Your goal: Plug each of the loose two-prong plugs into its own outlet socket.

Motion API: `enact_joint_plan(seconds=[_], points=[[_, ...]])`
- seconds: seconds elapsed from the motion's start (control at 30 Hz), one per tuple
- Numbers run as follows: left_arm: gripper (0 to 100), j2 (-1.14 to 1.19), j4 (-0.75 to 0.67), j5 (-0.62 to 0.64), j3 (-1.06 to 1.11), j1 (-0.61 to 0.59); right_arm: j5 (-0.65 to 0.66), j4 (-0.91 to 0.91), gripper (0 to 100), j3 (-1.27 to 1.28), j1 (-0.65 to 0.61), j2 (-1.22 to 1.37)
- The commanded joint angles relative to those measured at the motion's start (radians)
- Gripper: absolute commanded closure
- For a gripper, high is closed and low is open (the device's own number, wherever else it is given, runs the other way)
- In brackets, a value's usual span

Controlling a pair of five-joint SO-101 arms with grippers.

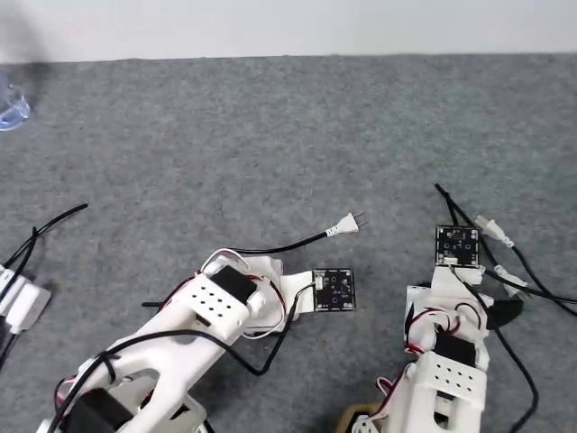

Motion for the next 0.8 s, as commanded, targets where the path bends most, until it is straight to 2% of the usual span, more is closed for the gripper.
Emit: enact_joint_plan(seconds=[0.0,0.4,0.6,0.77], points=[[77,0.005,-0.018,-0.009,-0.012,-0.003,-0.003,-0.012,47.5,-0.038,-0.005,-0.015],[78,0.021,-0.005,-0.044,-0.004,-0.003,-0.003,-0.012,47.5,-0.038,-0.005,-0.015],[78,0.15,-0.017,-0.044,-0.028,-0.003,-0.003,-0.012,47.5,-0.038,-0.005,-0.015],[78,0.222,0.028,-0.044,-0.113,-0.023,-0.003,-0.012,47.5,-0.038,-0.005,-0.015]])
